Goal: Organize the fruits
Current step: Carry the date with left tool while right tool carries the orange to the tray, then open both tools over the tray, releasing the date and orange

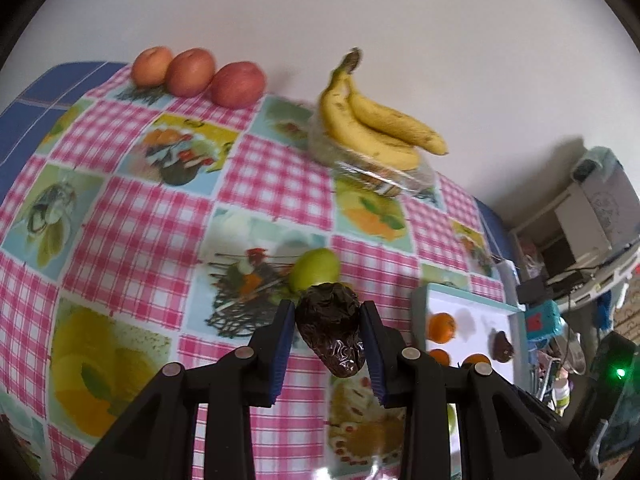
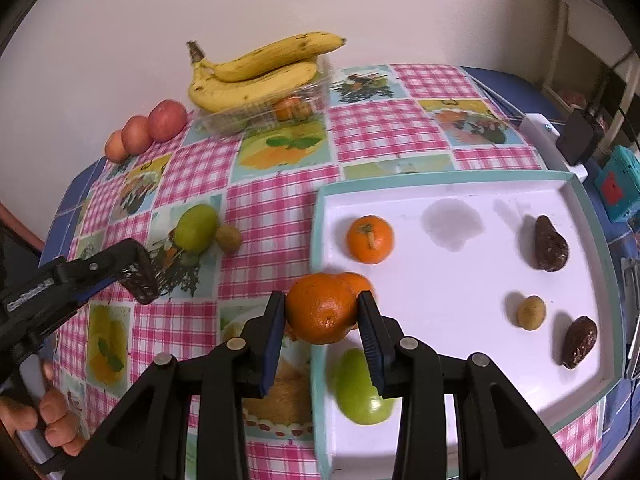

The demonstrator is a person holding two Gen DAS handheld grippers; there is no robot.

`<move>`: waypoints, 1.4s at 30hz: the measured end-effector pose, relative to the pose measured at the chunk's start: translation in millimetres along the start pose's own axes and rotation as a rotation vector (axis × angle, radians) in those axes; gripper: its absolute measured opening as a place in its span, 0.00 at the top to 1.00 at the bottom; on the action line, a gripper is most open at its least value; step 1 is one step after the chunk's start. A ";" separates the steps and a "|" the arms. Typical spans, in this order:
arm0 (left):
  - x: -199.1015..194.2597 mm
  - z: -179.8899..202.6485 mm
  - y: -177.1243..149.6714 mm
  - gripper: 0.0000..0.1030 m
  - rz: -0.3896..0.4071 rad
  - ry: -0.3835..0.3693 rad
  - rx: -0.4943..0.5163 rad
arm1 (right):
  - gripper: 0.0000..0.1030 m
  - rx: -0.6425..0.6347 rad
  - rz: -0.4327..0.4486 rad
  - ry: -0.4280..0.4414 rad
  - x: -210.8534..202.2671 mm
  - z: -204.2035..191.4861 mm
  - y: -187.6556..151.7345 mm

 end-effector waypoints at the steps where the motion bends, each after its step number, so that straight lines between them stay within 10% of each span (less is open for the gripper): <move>1: -1.2 6.0 0.5 0.66 0.004 -0.006 0.011 | 0.63 0.013 0.003 -0.003 -1.6 5.9 1.9; 20: 29.6 153.0 -39.9 0.66 -0.068 -0.201 0.252 | 0.63 0.288 0.130 -0.157 -44.5 141.7 31.3; 42: 88.2 179.8 -73.7 0.66 -0.149 -0.084 0.417 | 0.63 0.361 0.084 -0.118 4.5 170.1 25.1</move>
Point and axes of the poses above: each gripper's, at about its wrist camera, not at the fingertips, and x roughly the way its jaws point, z to its right, y to its top, the point moved 8 cm from there along x, roughly the way its jaws point, and after that the axes turned 9 degrees about x, right-handed, at the moved point
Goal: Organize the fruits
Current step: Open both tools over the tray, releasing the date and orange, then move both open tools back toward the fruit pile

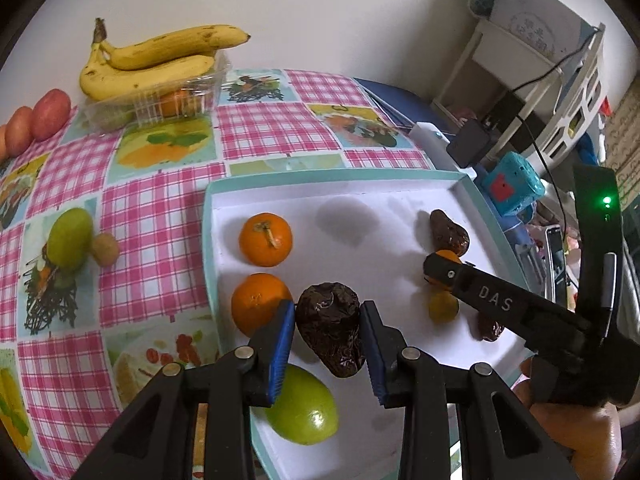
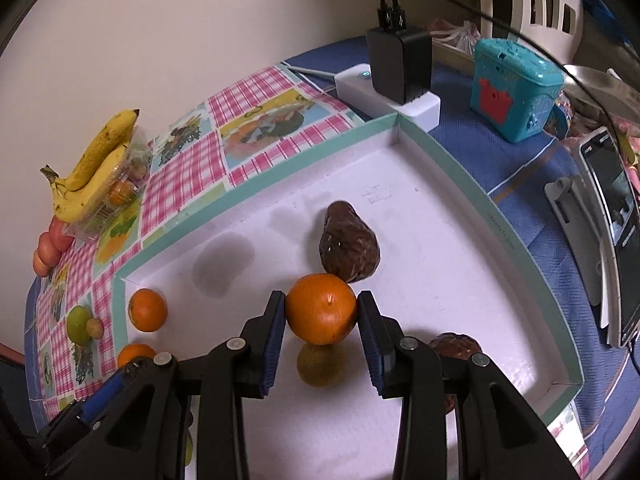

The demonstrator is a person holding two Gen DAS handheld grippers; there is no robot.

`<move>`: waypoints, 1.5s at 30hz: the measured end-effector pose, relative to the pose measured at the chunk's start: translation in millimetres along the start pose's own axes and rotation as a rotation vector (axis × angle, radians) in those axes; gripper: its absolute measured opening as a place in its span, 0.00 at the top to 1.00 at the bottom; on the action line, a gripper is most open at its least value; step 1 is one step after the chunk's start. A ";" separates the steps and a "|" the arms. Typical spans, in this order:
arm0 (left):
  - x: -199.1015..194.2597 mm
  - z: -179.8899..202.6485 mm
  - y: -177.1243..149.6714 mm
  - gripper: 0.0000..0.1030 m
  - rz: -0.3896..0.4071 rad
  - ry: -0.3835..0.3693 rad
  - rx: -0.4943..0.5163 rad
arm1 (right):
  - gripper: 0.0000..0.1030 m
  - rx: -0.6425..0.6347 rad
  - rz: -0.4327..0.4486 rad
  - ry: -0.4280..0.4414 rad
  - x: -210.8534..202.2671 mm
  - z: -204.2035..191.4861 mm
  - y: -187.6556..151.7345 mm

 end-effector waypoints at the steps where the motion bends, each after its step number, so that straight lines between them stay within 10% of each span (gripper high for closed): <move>1: 0.8 1.4 -0.4 0.66 -0.002 0.000 0.007 | 0.63 0.001 -0.004 -0.004 2.3 0.7 -1.3; 24: -34.4 -31.3 8.0 0.63 -0.004 0.068 -0.058 | 0.61 -0.035 0.011 -0.043 -27.9 -5.6 3.6; 31: -58.4 -107.1 -4.8 0.40 -0.021 0.200 -0.233 | 0.60 -0.089 -0.008 -0.050 -26.3 -19.8 -7.1; 39: -90.0 -205.6 -43.5 0.05 -0.041 0.388 -0.441 | 0.32 -0.175 -0.018 -0.049 -23.4 -48.0 -22.0; 45: -118.3 -255.1 -64.4 0.00 -0.009 0.517 -0.544 | 0.20 -0.236 -0.033 -0.051 -19.9 -68.5 -35.1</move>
Point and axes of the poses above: each gripper's, at about its wrist camera, not at the fingertips, and x roughly the way its jaws point, z to its right, y to its top, the point moved 8 cm from there along x, roughly the way its jaws point, and after that the axes turned 9 degrees about x, right-handed, at the moved point
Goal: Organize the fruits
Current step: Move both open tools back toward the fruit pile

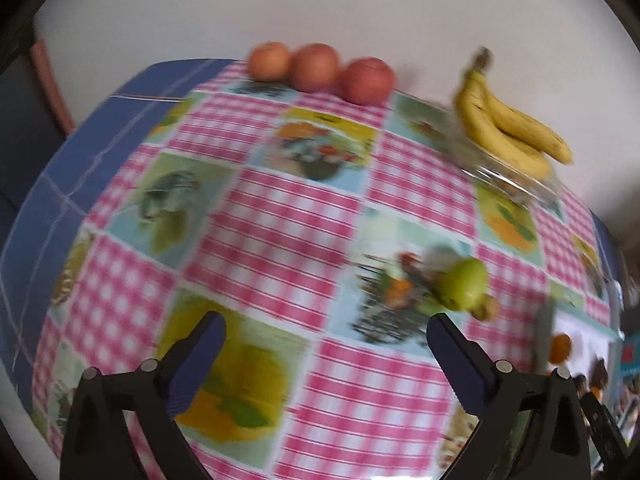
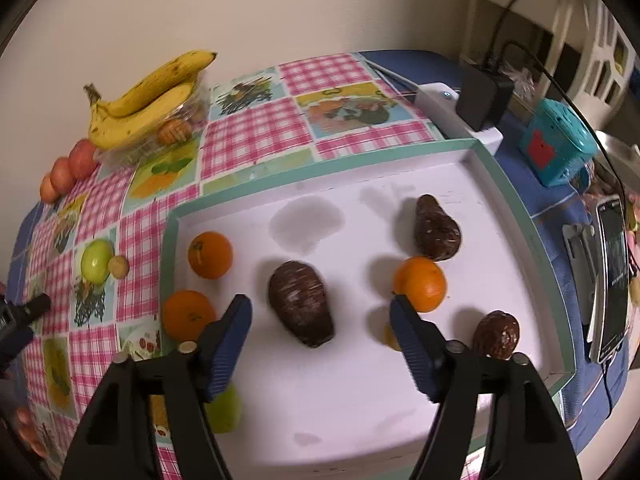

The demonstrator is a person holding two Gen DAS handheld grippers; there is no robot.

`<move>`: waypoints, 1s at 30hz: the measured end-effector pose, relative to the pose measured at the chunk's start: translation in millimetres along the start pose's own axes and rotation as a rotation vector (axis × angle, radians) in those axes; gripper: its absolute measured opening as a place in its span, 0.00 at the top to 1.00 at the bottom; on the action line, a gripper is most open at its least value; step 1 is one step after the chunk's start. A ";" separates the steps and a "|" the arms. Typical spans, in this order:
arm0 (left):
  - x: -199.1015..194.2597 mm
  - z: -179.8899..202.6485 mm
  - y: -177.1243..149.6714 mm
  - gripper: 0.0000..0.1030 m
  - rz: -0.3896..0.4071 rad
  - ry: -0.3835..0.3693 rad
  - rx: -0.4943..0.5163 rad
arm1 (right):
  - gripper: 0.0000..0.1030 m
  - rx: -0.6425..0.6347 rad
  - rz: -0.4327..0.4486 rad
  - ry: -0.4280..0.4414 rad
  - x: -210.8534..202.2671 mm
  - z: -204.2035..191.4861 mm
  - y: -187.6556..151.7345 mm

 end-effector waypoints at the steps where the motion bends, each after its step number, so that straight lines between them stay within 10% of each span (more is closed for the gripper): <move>1: -0.2 -5.3 0.8 0.00 0.005 0.013 -0.006 | 0.18 -0.011 0.002 -0.002 0.0 -3.3 -0.7; 8: -11.3 -44.1 8.1 0.00 0.056 0.127 -0.030 | 0.10 -0.071 0.019 0.022 -0.6 -30.9 -7.7; 30: -33.9 -107.0 22.3 0.00 0.113 0.142 -0.120 | 0.10 -0.198 0.078 0.195 -20.6 -140.1 -37.7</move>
Point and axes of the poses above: each gripper's, at about its wrist camera, not at the fingertips, and x roughly the way its jaws point, z to its right, y to its top, the point moved 8 cm from there along x, roughly the way its jaws point, and after that the axes turned 9 degrees about x, right-handed, at the moved point
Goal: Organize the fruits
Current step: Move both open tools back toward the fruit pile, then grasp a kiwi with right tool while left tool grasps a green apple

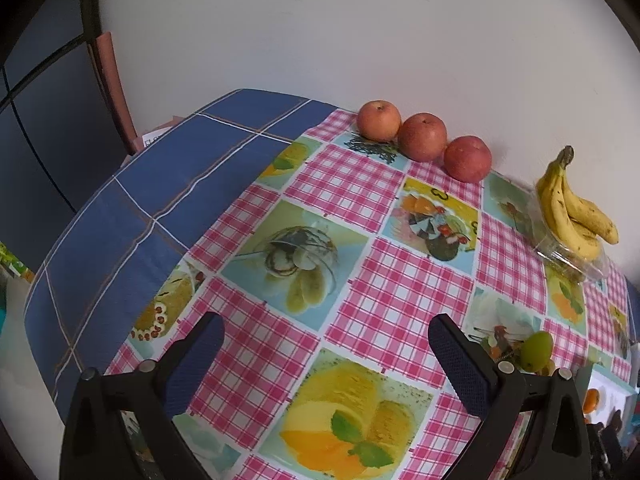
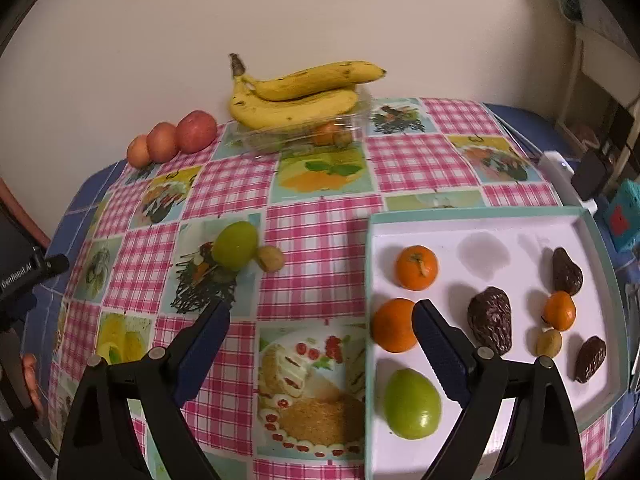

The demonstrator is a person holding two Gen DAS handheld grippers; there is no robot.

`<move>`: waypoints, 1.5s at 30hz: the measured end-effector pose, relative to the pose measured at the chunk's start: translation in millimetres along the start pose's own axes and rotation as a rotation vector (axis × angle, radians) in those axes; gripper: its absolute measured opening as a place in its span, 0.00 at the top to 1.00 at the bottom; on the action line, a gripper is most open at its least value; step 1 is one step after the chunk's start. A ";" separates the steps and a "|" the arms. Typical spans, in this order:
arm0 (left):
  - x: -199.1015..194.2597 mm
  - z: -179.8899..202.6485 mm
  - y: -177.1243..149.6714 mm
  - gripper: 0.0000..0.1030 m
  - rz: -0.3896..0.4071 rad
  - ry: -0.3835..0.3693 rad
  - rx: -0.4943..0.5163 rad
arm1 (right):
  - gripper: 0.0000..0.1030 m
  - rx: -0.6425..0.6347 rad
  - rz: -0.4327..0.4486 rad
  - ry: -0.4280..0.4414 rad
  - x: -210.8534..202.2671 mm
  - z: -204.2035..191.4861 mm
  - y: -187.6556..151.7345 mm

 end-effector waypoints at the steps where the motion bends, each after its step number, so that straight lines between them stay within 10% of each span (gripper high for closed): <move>1: 0.7 -1.2 0.4 0.00 0.000 -0.001 -0.004 | 0.10 -0.012 0.001 0.000 0.8 -4.4 -0.7; 37: 56.5 33.6 23.1 0.00 -0.030 -0.047 0.014 | 0.11 0.034 0.034 0.022 33.7 -23.1 51.3; 45: 78.3 40.1 13.3 0.00 -0.085 -0.038 0.037 | 0.40 0.025 -0.038 0.023 69.3 -25.9 39.0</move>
Point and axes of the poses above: each gripper's, at about its wrist camera, not at the fingertips, and x roughly the way its jaws point, z to its right, y to its top, the point moved 8 cm from there along x, roughly the way its jaws point, and after that the axes turned 9 degrees about x, right-handed, at the moved point
